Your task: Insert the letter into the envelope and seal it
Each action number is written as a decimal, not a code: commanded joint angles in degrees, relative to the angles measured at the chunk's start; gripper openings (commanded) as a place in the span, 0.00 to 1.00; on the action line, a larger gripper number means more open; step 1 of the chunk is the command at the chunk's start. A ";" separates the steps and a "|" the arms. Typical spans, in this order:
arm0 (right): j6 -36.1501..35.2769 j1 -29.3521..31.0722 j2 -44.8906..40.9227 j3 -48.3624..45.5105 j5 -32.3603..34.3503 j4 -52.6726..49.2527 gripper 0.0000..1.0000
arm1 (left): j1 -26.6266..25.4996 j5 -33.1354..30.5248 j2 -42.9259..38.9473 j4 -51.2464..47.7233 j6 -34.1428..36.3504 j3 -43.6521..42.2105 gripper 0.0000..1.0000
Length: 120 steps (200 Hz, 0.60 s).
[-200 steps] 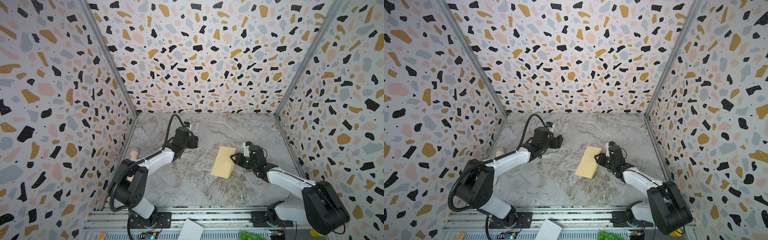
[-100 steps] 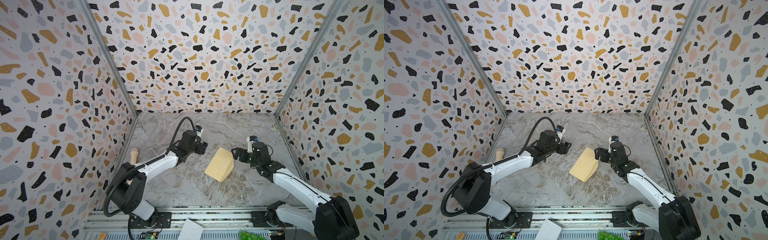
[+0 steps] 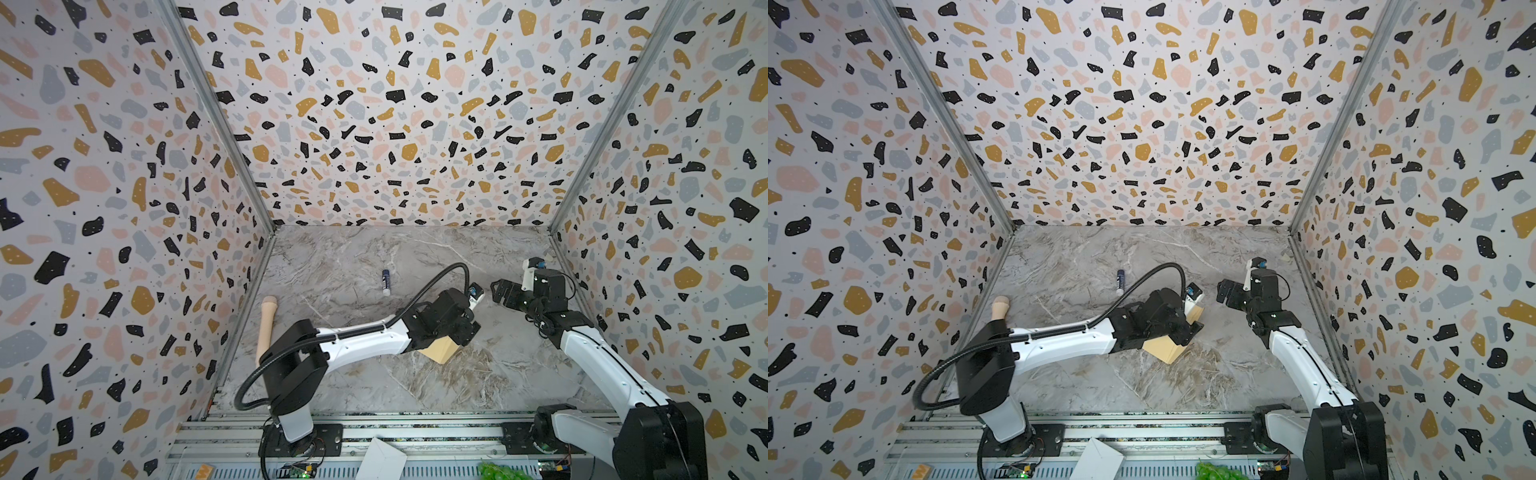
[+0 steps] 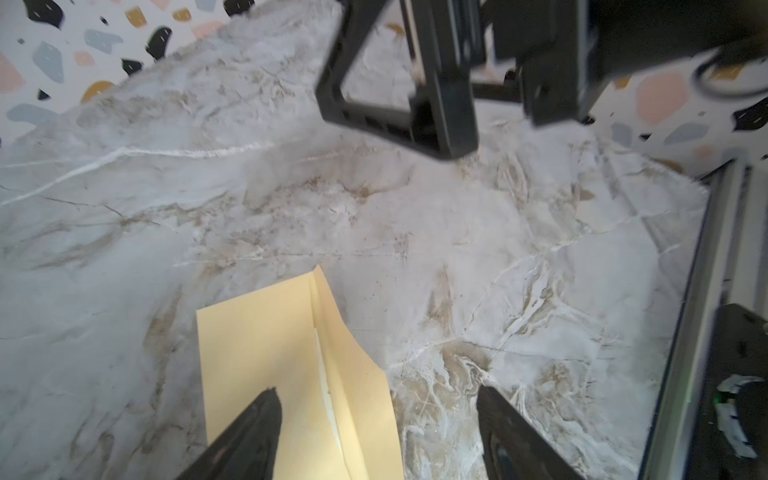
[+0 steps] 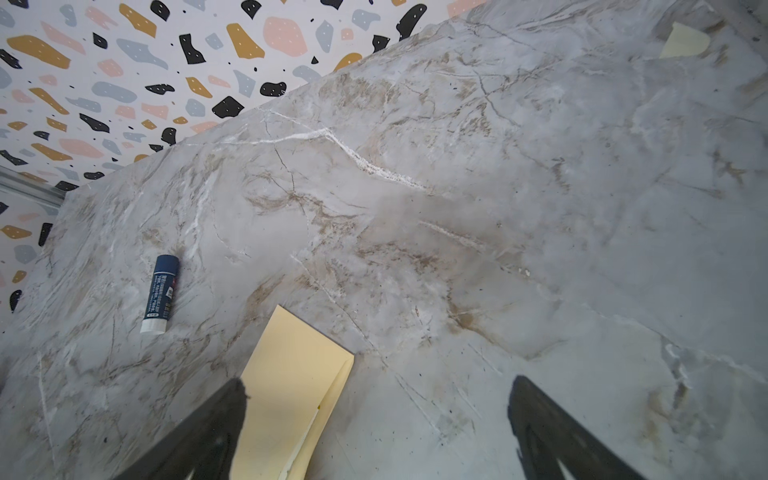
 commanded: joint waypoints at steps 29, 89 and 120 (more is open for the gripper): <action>-1.46 -2.97 -2.90 1.50 -2.97 -1.45 0.99 | -2.07 -8.76 9.76 -5.59 -1.45 5.98 0.72; -0.96 -3.40 -3.34 0.24 -5.52 -0.11 0.99 | -2.10 -13.50 15.94 -4.67 -0.04 7.81 0.32; -1.11 -3.45 -3.60 -0.02 -6.03 -0.10 0.99 | -2.10 -12.18 16.42 -3.66 1.88 8.16 0.01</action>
